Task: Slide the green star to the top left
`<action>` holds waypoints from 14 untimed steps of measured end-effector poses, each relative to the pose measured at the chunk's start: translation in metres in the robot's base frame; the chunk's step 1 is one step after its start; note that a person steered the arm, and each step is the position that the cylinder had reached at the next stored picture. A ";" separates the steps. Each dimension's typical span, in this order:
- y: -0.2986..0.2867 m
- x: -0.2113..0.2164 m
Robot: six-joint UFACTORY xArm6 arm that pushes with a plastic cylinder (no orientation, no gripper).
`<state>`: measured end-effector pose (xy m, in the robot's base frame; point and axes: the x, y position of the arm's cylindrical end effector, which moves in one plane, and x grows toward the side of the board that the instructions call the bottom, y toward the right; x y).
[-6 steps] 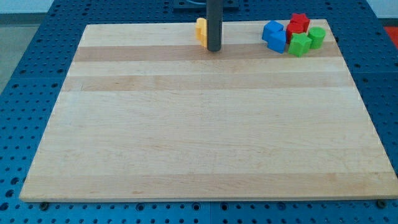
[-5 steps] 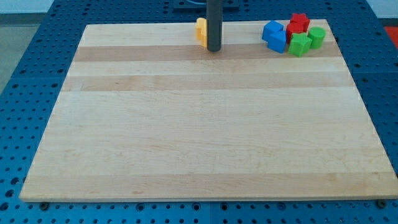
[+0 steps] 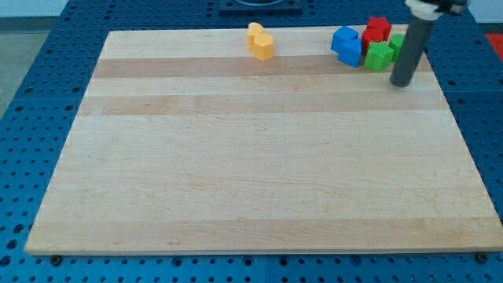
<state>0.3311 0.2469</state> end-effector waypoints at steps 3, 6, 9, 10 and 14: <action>0.096 -0.086; 0.058 -0.114; 0.038 -0.079; 0.031 -0.067; 0.003 -0.043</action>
<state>0.2877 0.2495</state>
